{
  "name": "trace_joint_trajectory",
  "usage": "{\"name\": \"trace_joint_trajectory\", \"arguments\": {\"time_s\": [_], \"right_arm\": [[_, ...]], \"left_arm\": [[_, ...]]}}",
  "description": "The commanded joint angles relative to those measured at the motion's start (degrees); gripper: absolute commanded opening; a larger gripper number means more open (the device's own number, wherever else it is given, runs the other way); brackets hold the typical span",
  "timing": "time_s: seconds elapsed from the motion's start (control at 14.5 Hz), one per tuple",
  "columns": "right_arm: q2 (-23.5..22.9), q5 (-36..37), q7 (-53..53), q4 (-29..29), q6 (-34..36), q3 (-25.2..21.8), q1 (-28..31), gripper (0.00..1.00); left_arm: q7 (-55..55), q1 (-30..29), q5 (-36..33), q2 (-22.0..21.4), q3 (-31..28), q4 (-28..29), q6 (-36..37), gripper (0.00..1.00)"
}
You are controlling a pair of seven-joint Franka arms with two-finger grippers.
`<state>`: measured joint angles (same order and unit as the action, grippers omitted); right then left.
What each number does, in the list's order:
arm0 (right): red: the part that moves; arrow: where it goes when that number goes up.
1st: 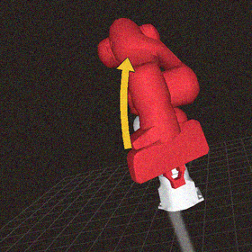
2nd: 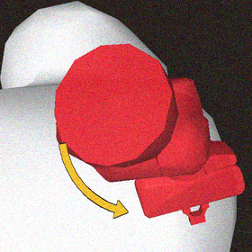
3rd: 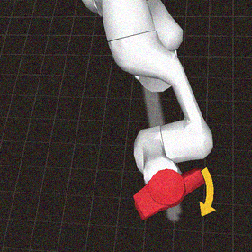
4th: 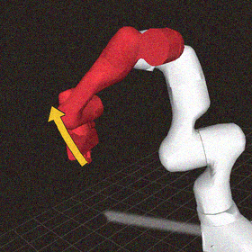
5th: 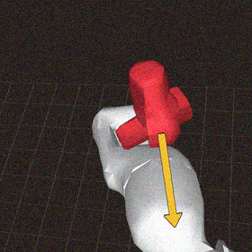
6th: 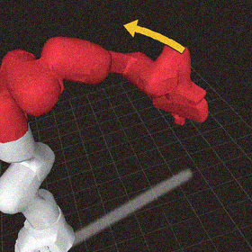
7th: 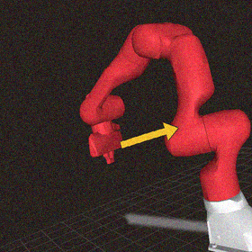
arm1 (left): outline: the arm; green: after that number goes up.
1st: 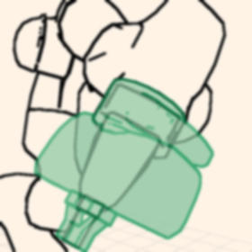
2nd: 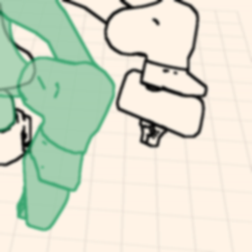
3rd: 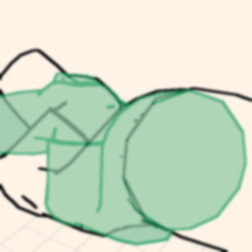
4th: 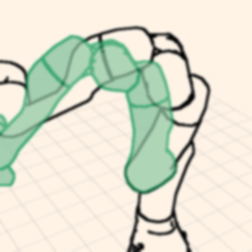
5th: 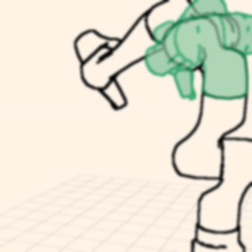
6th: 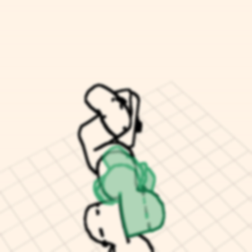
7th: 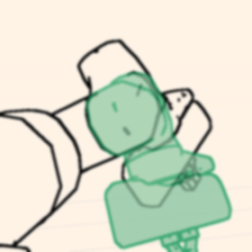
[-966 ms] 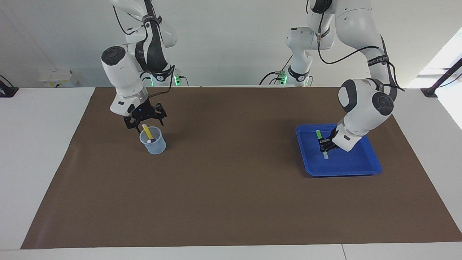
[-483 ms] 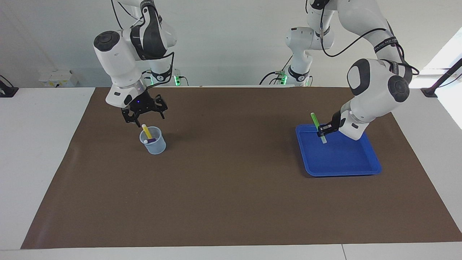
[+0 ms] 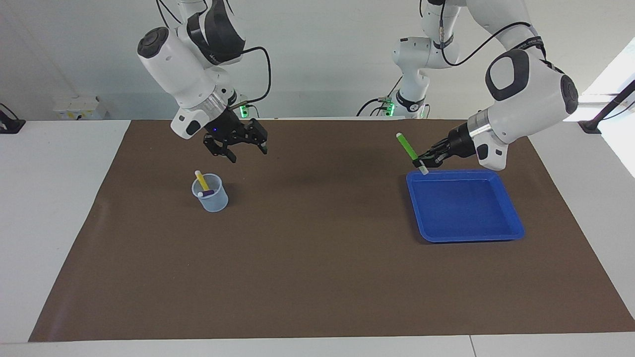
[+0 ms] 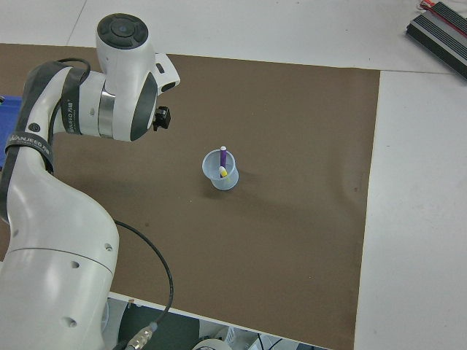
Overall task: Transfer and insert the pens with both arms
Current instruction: 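Lift the green pen with the left gripper while the right gripper approaches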
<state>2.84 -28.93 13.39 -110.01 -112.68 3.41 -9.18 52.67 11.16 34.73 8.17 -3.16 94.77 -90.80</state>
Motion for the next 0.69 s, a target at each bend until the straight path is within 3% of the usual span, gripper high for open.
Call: {"name": "trace_joint_trajectory", "arguments": {"time_s": [0.0, 0.35, 0.62], "right_arm": [[0.05, -5.87, 11.97, 1.29, -0.43, 0.19, -2.4, 1.0], [1.2, -6.32, 24.12, 2.43, -5.0, 0.28, -8.74, 1.0], [1.99, -6.41, 33.34, 2.61, -10.7, 0.28, -12.96, 1.0]], "left_arm": [[9.96, 1.58, 4.89, -1.22, -0.44, 0.5, 0.54, 0.0], [26.67, 6.05, 10.79, -3.33, -0.44, 4.01, -3.67, 0.0], [34.68, 12.02, 10.8, -6.32, -0.44, 9.37, -12.98, 0.0]]}}
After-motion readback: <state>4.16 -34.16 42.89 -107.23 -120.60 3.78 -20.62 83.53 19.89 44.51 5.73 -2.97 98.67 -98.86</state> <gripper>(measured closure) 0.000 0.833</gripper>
